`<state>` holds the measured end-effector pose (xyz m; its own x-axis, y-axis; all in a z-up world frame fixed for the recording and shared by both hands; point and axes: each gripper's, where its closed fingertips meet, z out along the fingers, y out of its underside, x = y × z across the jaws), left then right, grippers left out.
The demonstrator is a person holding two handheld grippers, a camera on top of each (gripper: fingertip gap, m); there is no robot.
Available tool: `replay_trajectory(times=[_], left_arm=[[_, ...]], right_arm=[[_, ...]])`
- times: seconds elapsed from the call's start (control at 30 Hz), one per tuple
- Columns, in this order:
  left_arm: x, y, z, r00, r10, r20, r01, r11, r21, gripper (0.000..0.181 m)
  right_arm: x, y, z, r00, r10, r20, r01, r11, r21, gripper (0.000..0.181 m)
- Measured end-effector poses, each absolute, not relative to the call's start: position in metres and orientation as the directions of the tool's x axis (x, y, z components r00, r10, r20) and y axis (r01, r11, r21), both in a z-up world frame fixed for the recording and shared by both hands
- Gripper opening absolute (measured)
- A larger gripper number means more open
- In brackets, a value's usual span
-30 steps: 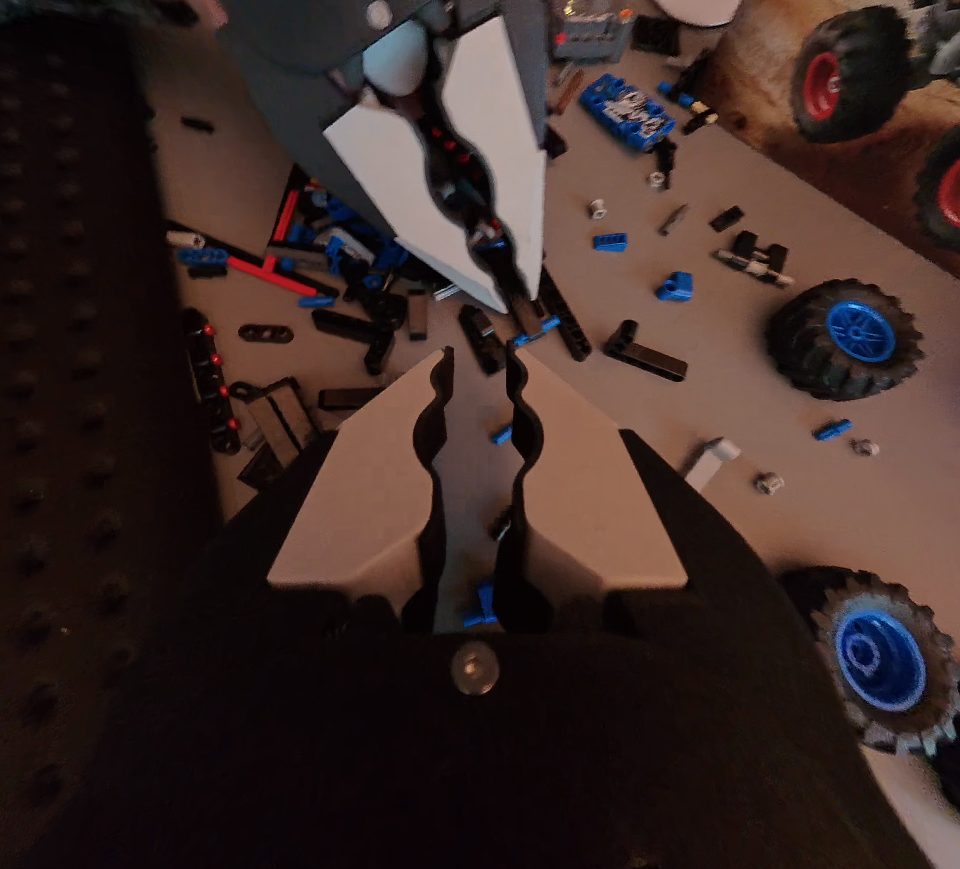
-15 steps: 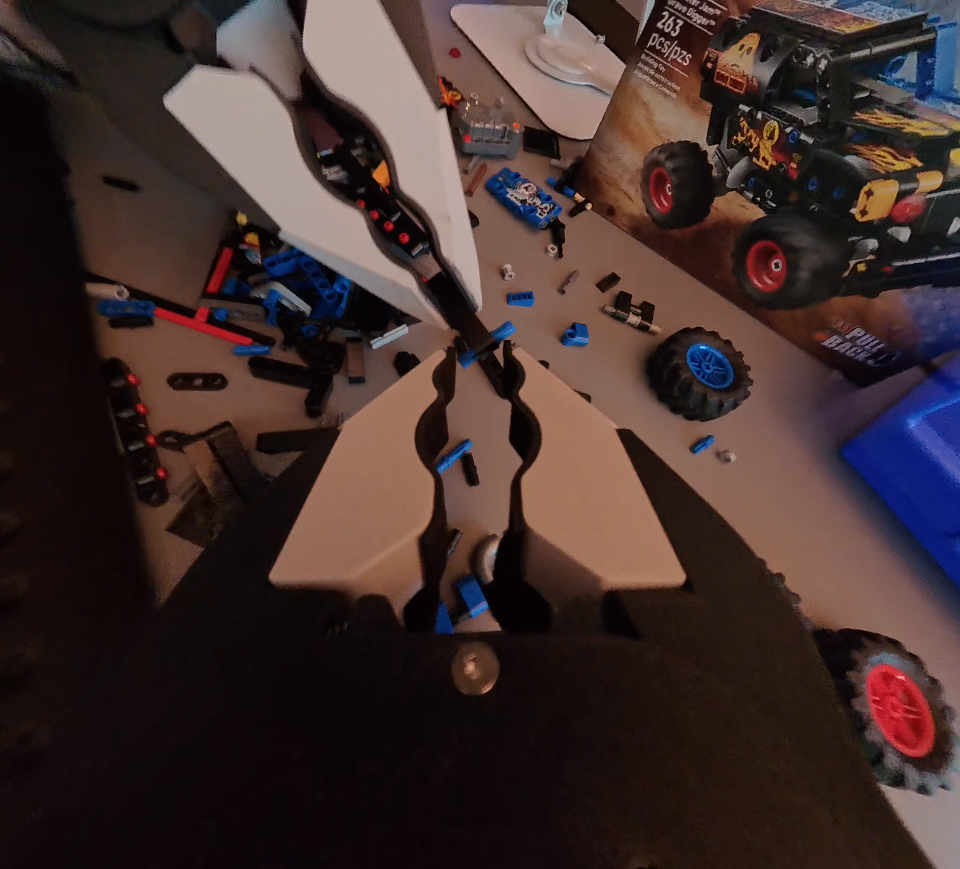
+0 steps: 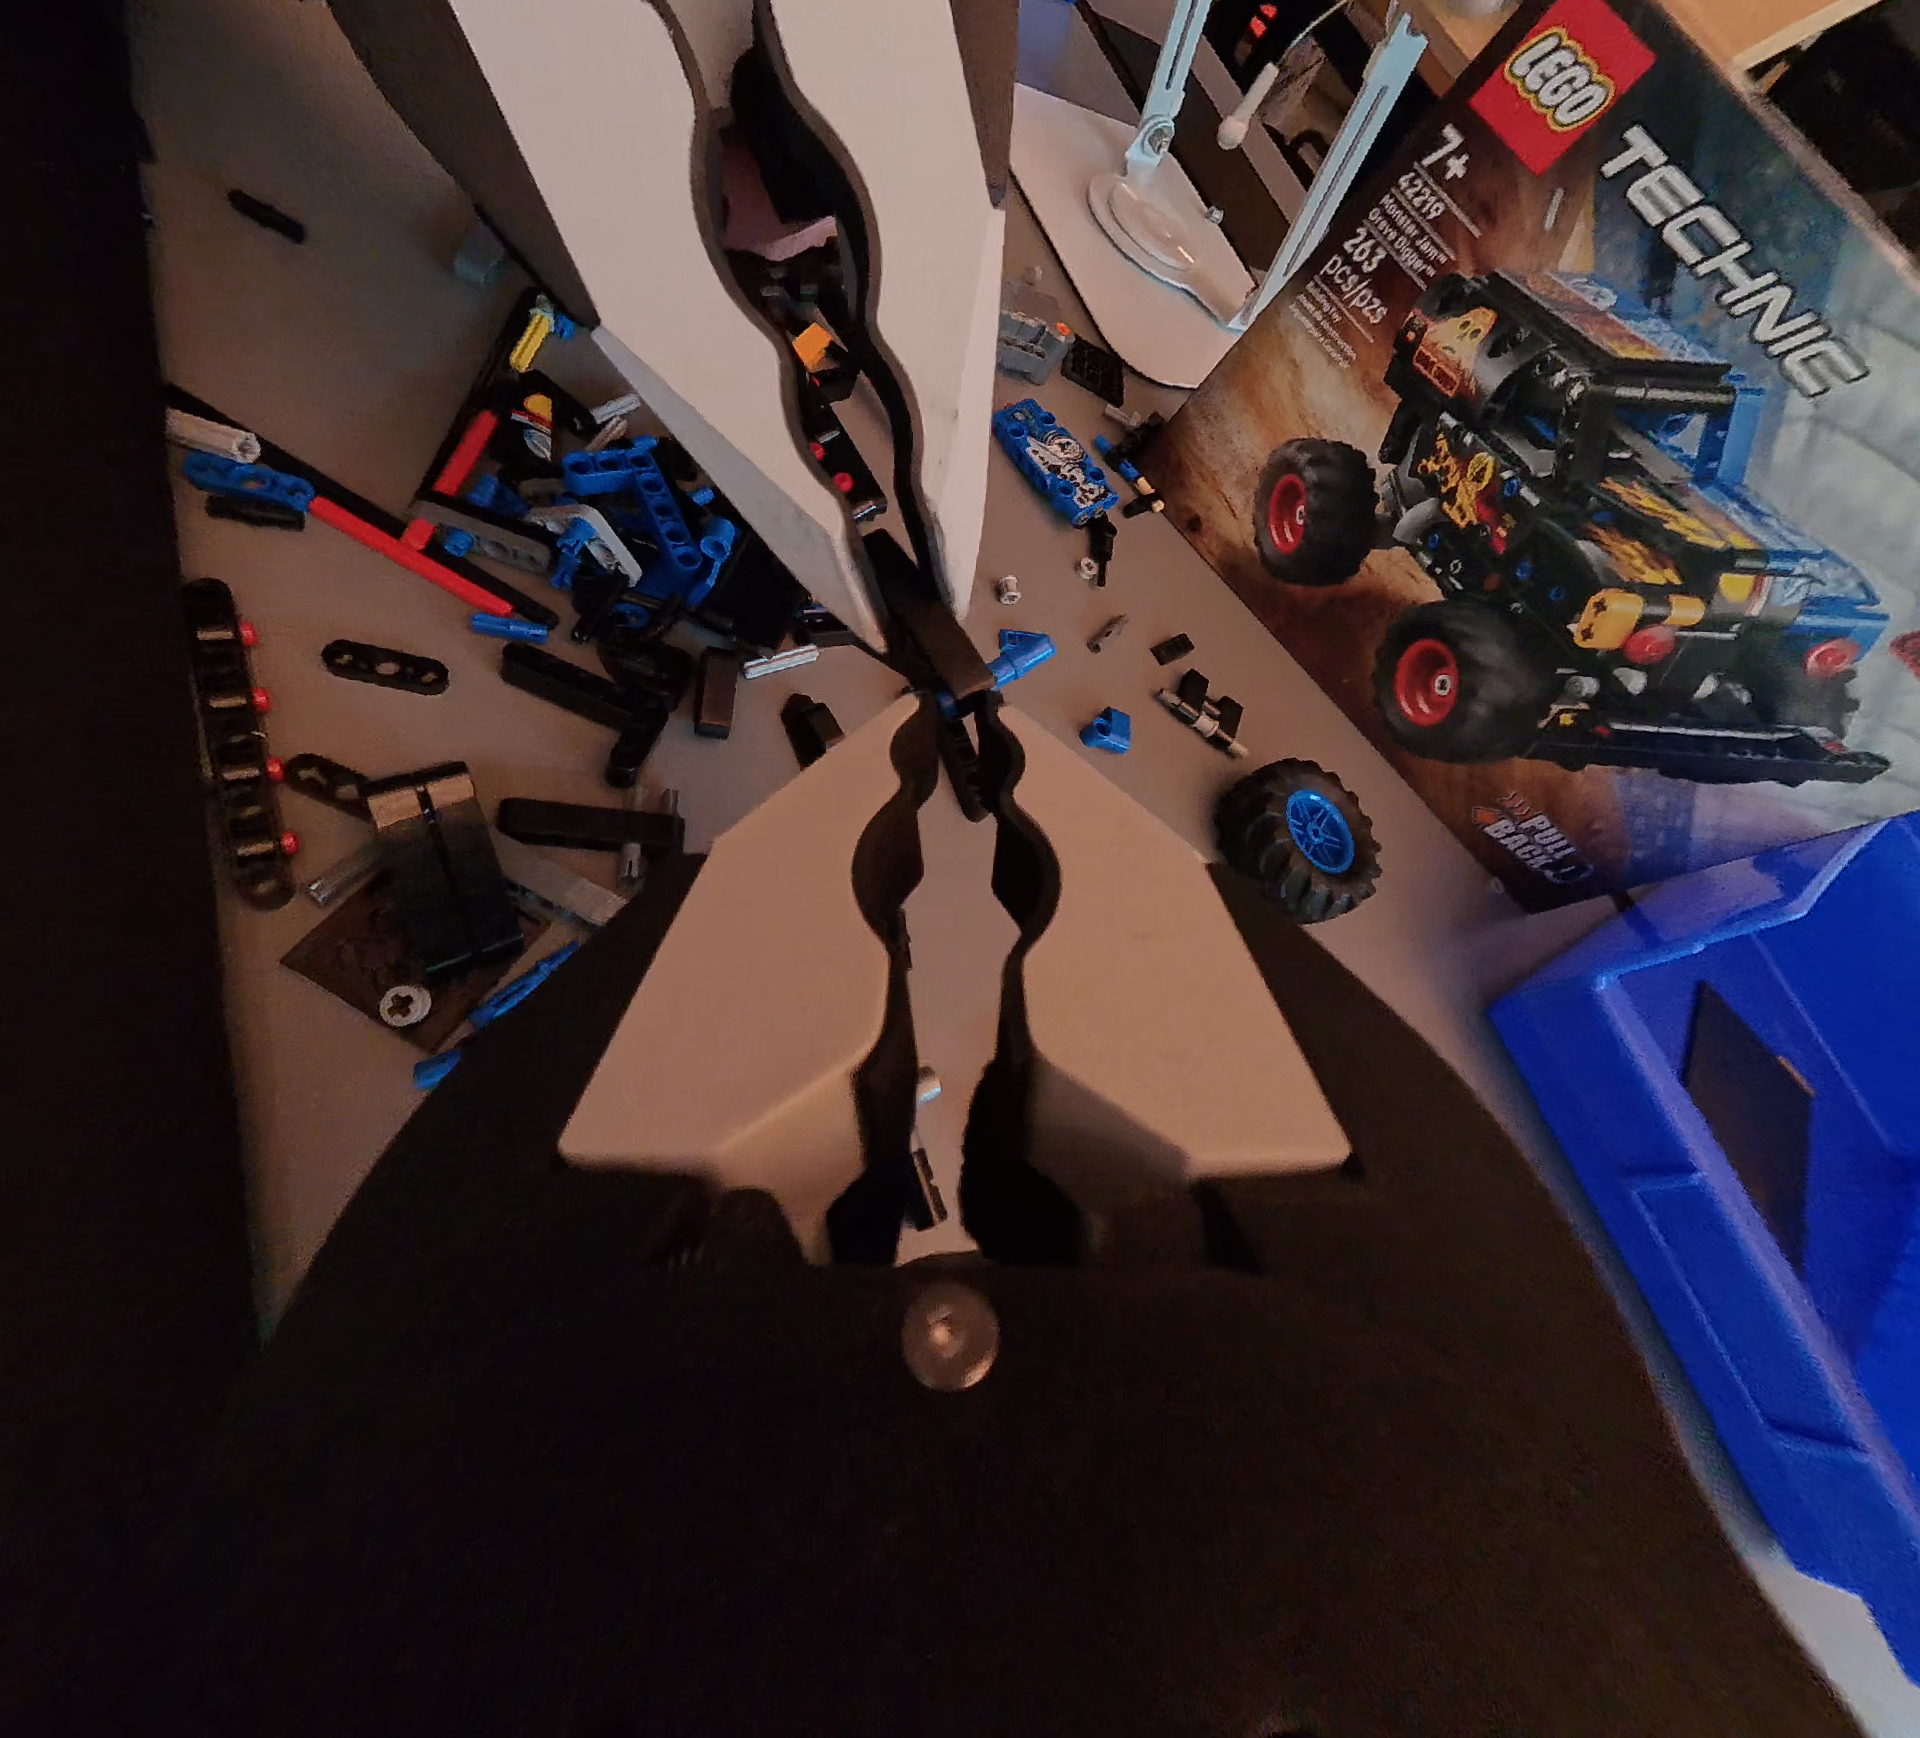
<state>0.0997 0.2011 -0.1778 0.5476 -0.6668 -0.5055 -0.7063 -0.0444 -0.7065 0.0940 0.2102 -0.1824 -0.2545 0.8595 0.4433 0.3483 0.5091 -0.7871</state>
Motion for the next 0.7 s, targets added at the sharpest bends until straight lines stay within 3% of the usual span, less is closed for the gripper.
replay_trajectory(times=[0.27,0.33,0.47,0.57,0.7], left_arm=[[0.098,0.198,-0.176,0.502,-0.651,-0.569,-0.75,0.0,-0.661,0.005],[0.1,0.195,-0.168,0.5,-0.652,-0.57,-0.736,0.027,-0.676,0.006],[0.098,0.193,-0.166,0.439,-0.616,-0.654,-0.795,0.073,-0.602,0.006],[0.103,0.192,-0.169,0.379,-0.596,-0.707,-0.833,0.112,-0.541,0.006],[0.1,0.193,-0.171,0.318,-0.56,-0.765,-0.879,0.128,-0.459,0.006]], right_arm=[[0.094,0.207,-0.187,-0.282,0.843,0.458,0.356,0.535,-0.766,0.0],[0.098,0.208,-0.181,-0.289,0.878,0.382,0.332,0.466,-0.82,0.0],[0.105,0.209,-0.165,-0.322,0.935,0.151,0.283,0.247,-0.927,0.008],[0.106,0.202,-0.163,-0.364,0.93,0.04,0.287,0.153,-0.946,0.017],[0.104,0.198,-0.166,-0.393,0.917,-0.07,0.312,0.061,-0.948,0.007]])
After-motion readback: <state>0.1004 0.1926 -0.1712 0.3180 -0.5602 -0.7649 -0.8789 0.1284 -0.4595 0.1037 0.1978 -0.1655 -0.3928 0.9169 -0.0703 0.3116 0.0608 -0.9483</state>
